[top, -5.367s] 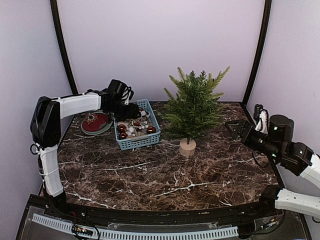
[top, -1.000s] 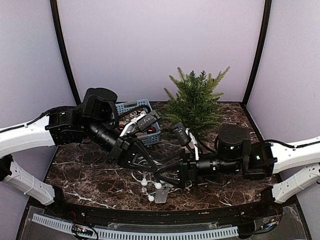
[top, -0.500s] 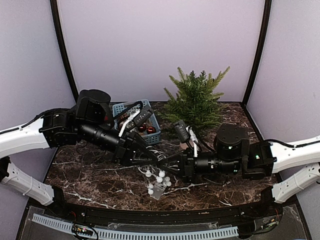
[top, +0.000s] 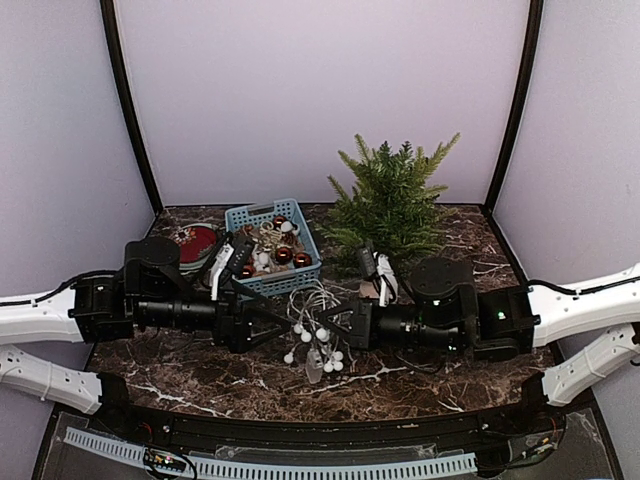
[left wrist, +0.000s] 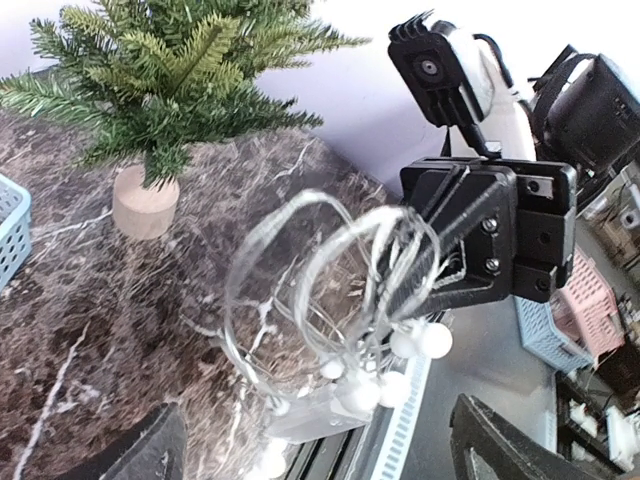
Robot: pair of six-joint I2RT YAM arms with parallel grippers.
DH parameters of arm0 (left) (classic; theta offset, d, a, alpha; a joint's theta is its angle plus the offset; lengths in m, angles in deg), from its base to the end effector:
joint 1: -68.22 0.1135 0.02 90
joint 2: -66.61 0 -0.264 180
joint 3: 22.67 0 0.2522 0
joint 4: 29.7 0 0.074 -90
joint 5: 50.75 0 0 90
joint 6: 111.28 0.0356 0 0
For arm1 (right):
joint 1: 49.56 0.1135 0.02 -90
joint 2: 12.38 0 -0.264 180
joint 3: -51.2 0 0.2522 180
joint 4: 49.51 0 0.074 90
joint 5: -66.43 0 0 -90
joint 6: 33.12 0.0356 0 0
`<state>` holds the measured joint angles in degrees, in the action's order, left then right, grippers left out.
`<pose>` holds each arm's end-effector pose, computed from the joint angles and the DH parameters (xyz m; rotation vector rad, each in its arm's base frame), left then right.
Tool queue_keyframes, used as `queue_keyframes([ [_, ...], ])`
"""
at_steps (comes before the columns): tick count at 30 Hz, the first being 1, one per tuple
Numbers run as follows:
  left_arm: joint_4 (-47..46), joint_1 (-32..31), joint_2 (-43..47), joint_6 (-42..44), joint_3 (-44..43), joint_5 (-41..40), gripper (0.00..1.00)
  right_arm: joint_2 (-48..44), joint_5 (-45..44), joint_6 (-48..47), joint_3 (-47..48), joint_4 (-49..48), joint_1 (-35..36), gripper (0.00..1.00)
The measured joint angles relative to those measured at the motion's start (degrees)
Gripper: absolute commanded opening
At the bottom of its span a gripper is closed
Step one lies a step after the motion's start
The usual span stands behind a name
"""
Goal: Decorate the small christmas tree
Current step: Pass from the left arm to the right, then pass from the right arm to the left
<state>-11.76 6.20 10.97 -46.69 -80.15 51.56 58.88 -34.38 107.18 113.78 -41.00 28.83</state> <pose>0.1001 -0.2045 0.3094 0.7962 1.8810 -1.2170 0.0646 0.2813 0.2932 -0.3678 2.0745 1.3109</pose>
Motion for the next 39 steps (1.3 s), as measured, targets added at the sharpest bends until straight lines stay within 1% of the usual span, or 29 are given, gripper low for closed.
queue_keyframes([
  [2,-4.2,0.0,1.0,-1.8,2.8,0.4,0.93,-0.1,-2.0,2.4,1.0,0.7,0.0,0.0],
  [6,-13.2,0.0,1.7,-4.7,9.0,2.1,0.88,-1.0,-4.4,6.1,2.1,0.4,0.1,0.0],
  [9,-19.7,0.0,1.2,-5.3,13.4,3.9,0.78,-1.7,-5.7,7.6,2.8,0.3,0.1,0.0],
  [10,-21.4,0.0,0.7,-5.2,14.4,4.6,0.76,-1.7,-5.9,7.8,3.2,0.4,0.1,0.0],
  [13,-25.5,-0.3,-1.8,-4.3,15.0,6.3,0.7,-1.7,-6.5,8.4,5.0,0.6,0.1,0.0],
  [16,-28.3,-1.0,-4.2,-2.8,14.4,7.3,0.66,-1.9,-7.2,8.9,5.8,0.6,0.1,0.0],
  [19,-29.1,-2.6,-6.4,-0.9,12.9,6.4,0.65,-2.1,-7.8,9.6,5.8,0.8,0.1,0.0],
  [21,-29.4,-4.1,-7.2,0.7,12.1,4.3,0.64,-2.1,-8.5,10.1,5.8,0.9,0.1,0.0],
  [26,-29.8,-8.0,-8.9,4.3,10.7,-3.7,0.53,-2.2,-9.9,11.0,5.8,1.2,0.1,0.0],
  [30,-29.8,-11.0,-12.3,7.1,8.9,-11.1,0.5,-2.4,-11.1,11.6,5.8,1.7,0.1,0.0],
  [32,-29.8,-12.6,-14.1,8.3,7.8,-14.9,0.51,-2.6,-11.8,11.8,5.9,1.9,0.1,0.0],
  [37,-29.8,-15.9,-19.1,10.8,4.8,-24.3,0.6,-3.4,-12.9,12.6,5.9,1.9,0.2,0.0],
  [39,-29.9,-16.7,-20.6,11.4,4.0,-27.6,0.61,-3.7,-13.3,12.8,5.9,1.9,0.2,0.0],
])
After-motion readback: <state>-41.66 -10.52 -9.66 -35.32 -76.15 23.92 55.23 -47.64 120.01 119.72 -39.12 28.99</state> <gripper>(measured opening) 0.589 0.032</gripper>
